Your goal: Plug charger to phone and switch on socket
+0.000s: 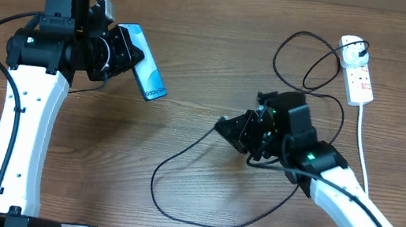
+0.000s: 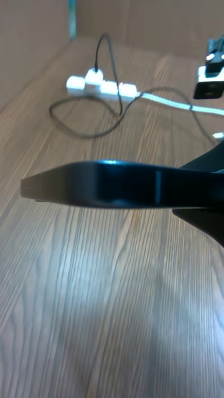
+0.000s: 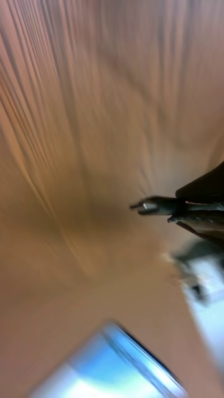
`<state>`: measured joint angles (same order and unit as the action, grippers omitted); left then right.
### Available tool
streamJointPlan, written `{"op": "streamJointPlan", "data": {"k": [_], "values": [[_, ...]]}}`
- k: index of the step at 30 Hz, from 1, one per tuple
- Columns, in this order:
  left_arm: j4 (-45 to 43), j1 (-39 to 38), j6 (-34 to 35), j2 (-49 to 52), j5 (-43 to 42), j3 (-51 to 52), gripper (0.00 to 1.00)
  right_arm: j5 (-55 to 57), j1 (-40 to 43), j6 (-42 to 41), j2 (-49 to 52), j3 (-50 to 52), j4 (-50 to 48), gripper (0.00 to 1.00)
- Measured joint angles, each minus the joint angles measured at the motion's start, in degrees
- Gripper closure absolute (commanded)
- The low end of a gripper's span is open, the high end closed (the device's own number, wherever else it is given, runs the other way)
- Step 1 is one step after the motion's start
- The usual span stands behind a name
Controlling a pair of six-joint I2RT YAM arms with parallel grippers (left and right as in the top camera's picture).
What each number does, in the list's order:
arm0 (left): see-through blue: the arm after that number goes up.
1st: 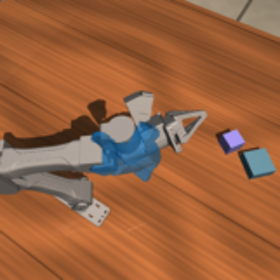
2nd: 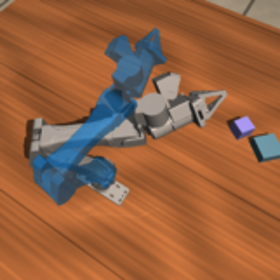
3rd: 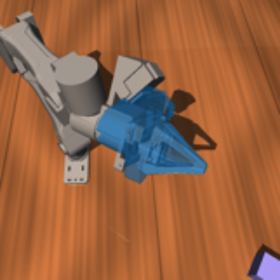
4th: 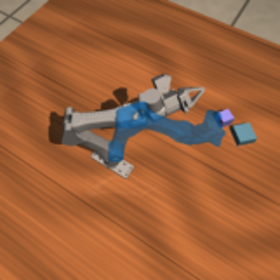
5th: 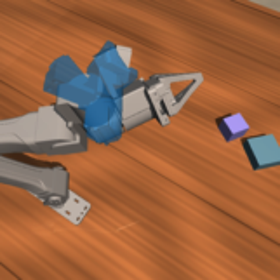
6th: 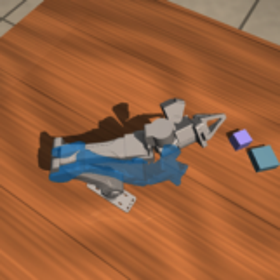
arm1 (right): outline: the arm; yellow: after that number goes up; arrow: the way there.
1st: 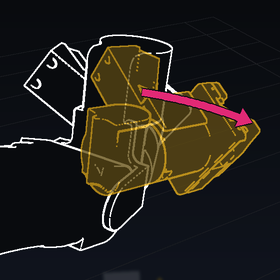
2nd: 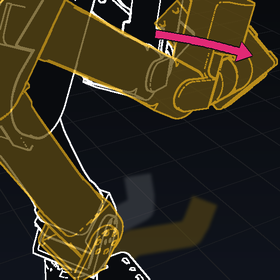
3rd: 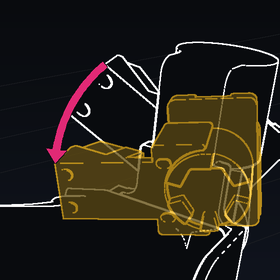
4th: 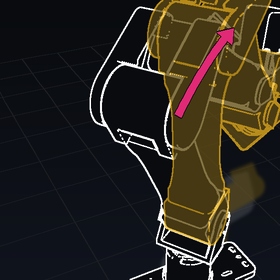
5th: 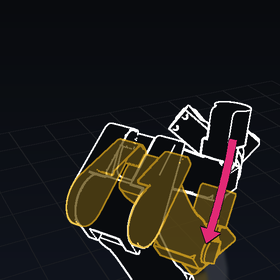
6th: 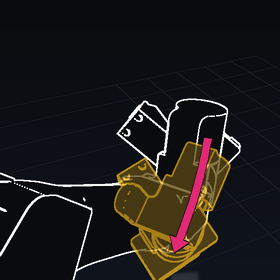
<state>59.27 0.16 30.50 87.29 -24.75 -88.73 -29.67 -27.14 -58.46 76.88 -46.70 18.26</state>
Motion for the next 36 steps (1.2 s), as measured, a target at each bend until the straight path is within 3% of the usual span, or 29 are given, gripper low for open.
{"op": "streamJointPlan", "data": {"k": [8,18,21,26,36], "values": [[0.4,0.0,-2.0,0.0,2.6,0.0,0.96,15.7,0.0,-2.9,9.1,0.0,1.5,0.96],[1.2,0.0,-2.2,0.0,2.8,0.0,0.96,26.9,0.0,-9.3,15.4,0.0,1.8,0.96],[1.2,0.0,-2.2,0.0,2.8,0.0,0.96,29.6,0.0,-10.8,15.5,0.0,2.0,0.76],[1.2,0.0,-2.2,0.0,2.8,0.0,0.96,28.6,0.0,-12.1,15.5,0.0,-0.4,0.53],[2.5,0.0,-2.2,0.0,3.0,0.0,0.96,25.4,0.0,-15.8,18.4,0.0,-1.9,0.51]]}}
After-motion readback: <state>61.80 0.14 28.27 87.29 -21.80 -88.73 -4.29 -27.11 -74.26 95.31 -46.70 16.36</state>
